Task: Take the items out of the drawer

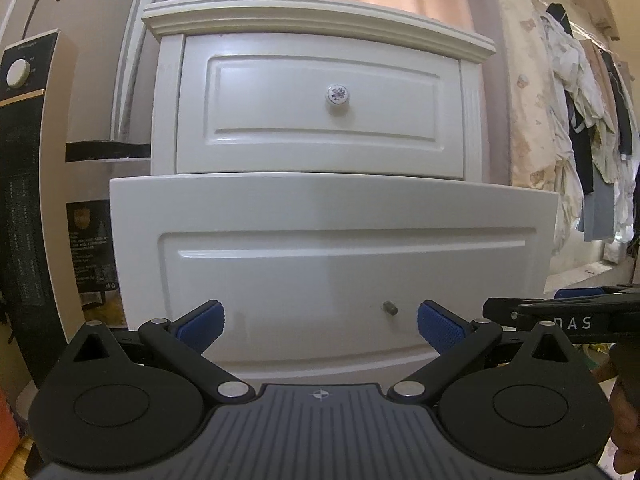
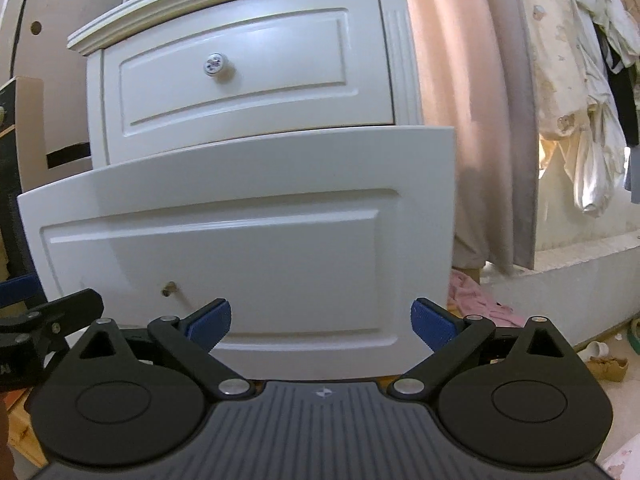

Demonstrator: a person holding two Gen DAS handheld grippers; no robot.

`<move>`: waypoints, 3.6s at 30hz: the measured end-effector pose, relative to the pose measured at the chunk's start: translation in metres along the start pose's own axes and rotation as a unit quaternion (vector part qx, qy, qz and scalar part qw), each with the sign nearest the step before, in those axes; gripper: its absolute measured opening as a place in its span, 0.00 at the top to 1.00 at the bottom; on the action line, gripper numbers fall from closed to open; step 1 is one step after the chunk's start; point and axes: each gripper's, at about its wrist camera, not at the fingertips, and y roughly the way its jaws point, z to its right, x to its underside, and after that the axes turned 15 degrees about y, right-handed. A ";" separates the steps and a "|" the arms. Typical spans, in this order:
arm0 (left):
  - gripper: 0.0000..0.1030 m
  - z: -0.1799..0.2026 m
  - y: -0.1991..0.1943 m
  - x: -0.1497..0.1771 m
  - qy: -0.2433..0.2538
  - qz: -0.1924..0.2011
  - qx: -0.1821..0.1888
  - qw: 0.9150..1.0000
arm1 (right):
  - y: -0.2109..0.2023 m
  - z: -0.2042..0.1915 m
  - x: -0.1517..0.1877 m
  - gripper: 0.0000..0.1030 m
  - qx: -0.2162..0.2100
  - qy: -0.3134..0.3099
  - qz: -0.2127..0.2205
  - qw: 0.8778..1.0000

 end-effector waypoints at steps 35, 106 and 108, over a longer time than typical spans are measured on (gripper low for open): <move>0.00 0.046 0.048 0.002 0.016 -0.021 -0.087 0.996 | -0.002 0.026 -0.012 0.00 -0.008 -0.010 0.030 0.999; 0.00 -0.034 0.140 0.009 -0.003 -0.054 -0.077 0.996 | 0.113 -0.009 -0.021 0.00 0.019 -0.068 0.047 0.996; 0.00 -0.035 0.142 0.009 0.000 -0.054 -0.079 0.995 | 0.116 -0.010 -0.022 0.00 0.019 -0.067 0.047 0.996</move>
